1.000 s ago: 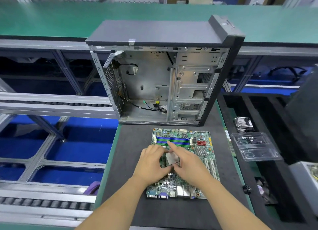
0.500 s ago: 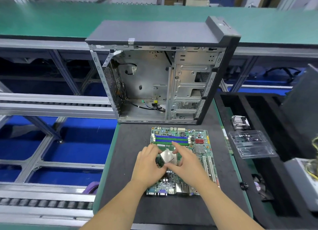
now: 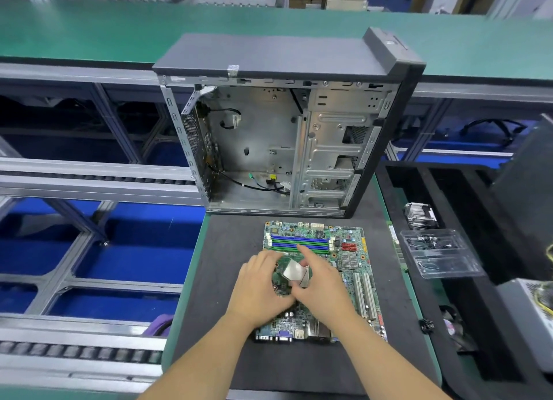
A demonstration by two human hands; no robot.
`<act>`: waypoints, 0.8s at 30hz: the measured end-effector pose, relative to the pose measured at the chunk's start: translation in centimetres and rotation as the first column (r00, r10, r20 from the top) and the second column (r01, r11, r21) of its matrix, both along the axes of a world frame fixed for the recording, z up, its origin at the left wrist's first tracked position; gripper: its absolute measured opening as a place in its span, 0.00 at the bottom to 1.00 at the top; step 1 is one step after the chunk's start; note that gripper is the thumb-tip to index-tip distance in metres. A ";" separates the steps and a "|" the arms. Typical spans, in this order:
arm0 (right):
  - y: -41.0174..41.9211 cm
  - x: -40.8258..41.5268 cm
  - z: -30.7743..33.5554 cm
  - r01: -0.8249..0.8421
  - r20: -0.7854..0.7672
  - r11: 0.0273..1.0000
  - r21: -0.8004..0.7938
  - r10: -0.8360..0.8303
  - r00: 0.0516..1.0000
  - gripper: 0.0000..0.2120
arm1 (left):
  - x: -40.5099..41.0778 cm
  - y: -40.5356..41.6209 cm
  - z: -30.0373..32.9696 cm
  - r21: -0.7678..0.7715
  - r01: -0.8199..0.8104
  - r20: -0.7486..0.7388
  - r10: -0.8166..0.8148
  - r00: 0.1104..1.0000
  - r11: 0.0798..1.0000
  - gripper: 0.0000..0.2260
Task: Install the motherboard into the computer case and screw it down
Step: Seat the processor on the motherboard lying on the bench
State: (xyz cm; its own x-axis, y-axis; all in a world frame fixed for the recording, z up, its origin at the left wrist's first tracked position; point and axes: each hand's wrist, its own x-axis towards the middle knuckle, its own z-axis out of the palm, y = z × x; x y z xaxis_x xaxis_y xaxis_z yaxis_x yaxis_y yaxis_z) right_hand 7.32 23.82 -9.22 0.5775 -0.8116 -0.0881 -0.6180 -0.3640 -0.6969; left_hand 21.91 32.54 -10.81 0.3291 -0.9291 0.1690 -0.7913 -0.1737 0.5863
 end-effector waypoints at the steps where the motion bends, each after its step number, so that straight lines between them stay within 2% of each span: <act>1: -0.2 -0.2 0.0 -0.024 -0.024 1.000 -0.012 0.024 0.999 0.37 | 0.6 0.3 -0.1 0.006 0.010 0.028 -0.010 1.000 1.000 0.31; 3: -0.7 -0.7 0.2 -0.090 -0.105 0.995 -0.041 0.085 0.991 0.37 | 2.1 1.1 -0.4 0.044 -0.020 0.064 0.017 0.998 0.999 0.31; 6: -1.4 -1.1 0.4 -0.193 -0.241 0.978 -0.072 0.171 0.955 0.36 | 3.7 2.5 -1.4 0.142 -0.129 0.130 0.111 0.985 0.981 0.26; 10: -2.2 -1.1 0.4 -0.282 -0.328 0.954 -0.104 0.234 0.915 0.35 | 3.7 3.0 -2.5 0.208 -0.185 0.241 0.133 0.961 0.960 0.24; 14: -2.6 -1.1 0.1 -0.325 -0.361 0.939 -0.113 0.266 0.894 0.35 | 3.9 2.8 -2.6 0.226 -0.203 0.272 0.139 0.952 0.953 0.27; 24: -2.6 -1.2 -0.6 -0.389 -0.407 0.906 -0.167 0.296 0.864 0.33 | 3.9 2.7 -2.5 0.251 -0.220 0.281 0.147 0.948 0.943 0.25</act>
